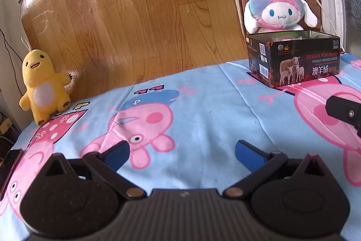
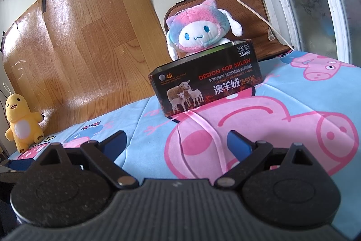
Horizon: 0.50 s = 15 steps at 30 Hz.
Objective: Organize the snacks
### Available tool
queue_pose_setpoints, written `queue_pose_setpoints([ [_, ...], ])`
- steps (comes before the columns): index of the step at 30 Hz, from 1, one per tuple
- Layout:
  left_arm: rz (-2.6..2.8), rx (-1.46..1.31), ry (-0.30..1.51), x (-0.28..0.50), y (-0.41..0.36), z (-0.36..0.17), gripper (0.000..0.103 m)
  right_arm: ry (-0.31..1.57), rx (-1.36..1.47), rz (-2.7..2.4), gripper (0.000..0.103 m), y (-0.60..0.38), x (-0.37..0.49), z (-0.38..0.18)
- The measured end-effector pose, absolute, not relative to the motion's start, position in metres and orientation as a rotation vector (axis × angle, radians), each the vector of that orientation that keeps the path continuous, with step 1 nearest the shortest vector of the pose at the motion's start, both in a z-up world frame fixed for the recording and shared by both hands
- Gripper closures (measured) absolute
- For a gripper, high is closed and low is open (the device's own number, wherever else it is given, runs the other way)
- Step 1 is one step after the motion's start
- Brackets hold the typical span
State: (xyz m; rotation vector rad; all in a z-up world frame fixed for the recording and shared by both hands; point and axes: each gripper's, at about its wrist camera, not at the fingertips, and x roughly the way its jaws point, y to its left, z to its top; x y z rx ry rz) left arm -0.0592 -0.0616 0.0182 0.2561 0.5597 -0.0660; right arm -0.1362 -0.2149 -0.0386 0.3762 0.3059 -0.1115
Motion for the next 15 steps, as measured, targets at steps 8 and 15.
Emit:
queue_pose_setpoints([
  [8,-0.077,0.258,0.588,-0.0613,-0.0625,0.0182,0.0,0.3,0.384,-0.124,0.006,-0.2141,-0.1395,-0.0371],
  [15,-0.095,0.275,0.601,-0.0645,-0.0636,0.0172,0.0,0.276,0.405,-0.121,0.006,-0.2127,-0.1444,-0.0287],
])
